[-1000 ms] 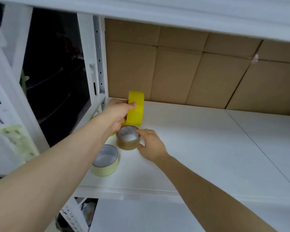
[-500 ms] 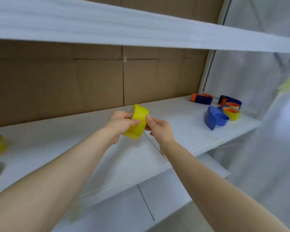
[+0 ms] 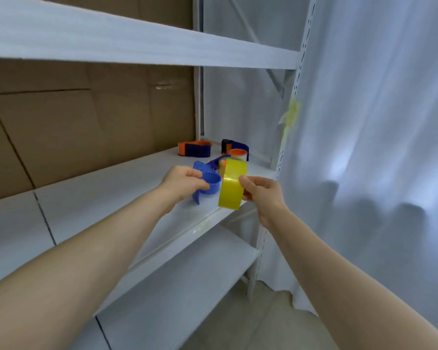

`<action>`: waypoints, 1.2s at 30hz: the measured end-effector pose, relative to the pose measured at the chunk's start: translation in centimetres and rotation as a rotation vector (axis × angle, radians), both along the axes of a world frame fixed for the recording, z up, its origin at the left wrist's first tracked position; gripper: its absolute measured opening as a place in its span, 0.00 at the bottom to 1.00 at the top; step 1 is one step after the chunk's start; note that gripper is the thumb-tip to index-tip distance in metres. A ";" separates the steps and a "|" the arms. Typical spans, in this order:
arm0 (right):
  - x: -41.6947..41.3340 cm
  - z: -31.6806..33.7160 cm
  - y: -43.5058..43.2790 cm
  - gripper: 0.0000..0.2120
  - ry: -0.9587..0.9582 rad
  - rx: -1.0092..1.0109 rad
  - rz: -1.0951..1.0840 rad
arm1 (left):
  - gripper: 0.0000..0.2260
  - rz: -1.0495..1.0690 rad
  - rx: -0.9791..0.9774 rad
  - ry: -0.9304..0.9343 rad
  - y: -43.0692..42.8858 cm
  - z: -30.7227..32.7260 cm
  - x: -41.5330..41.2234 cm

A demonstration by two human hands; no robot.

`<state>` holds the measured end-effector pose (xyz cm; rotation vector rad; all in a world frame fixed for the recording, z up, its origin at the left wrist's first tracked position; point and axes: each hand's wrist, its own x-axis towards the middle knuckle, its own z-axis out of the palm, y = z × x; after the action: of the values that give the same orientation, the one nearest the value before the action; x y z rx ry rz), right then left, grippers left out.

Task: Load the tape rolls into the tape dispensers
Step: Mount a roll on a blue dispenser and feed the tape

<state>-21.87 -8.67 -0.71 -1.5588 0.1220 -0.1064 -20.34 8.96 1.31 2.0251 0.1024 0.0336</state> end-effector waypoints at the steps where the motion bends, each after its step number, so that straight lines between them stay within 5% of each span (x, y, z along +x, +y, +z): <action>1: 1.5 -0.2 -0.9 0.15 0.008 -0.016 -0.018 | 0.14 0.020 0.041 -0.009 -0.4 -0.3 1.6; 3: 4.6 -0.4 -2.5 0.15 0.013 -0.045 -0.039 | 0.08 0.058 0.134 -0.011 -1.0 -1.0 4.9; 7: 11.3 -0.5 -4.2 0.16 0.011 -0.066 -0.026 | 0.27 0.047 0.355 0.040 -1.5 -2.9 11.5; 10: 16.1 0.0 -4.4 0.16 0.048 -0.077 0.025 | 0.32 0.011 0.696 0.037 -2.4 -4.0 14.2; 15: 22.5 1.0 -3.8 0.09 0.042 -0.033 0.143 | 0.43 -0.013 0.944 0.120 -3.6 -5.6 17.1; 20: 26.7 1.0 -1.0 0.08 0.069 -0.004 0.260 | 0.32 0.111 0.645 0.197 -2.2 -5.6 18.0; 24: 29.3 1.0 2.0 0.08 0.061 0.049 0.406 | 0.08 0.476 -0.105 0.196 -0.1 -4.5 17.3; 27: 30.8 1.4 4.6 0.05 0.030 0.058 0.542 | 0.07 0.633 -0.560 0.273 1.3 -4.4 16.1; 32: 31.8 1.3 8.1 0.15 0.014 0.039 0.747 | 0.04 0.819 -0.659 0.208 2.6 -4.8 14.7; 36: 32.3 1.3 8.9 0.13 0.012 0.014 0.910 | 0.19 0.895 -0.367 0.136 1.8 -5.2 13.8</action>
<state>10.43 0.24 0.64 -1.4706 -0.5758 0.6172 -6.57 10.81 -3.89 1.4744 1.0159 0.4085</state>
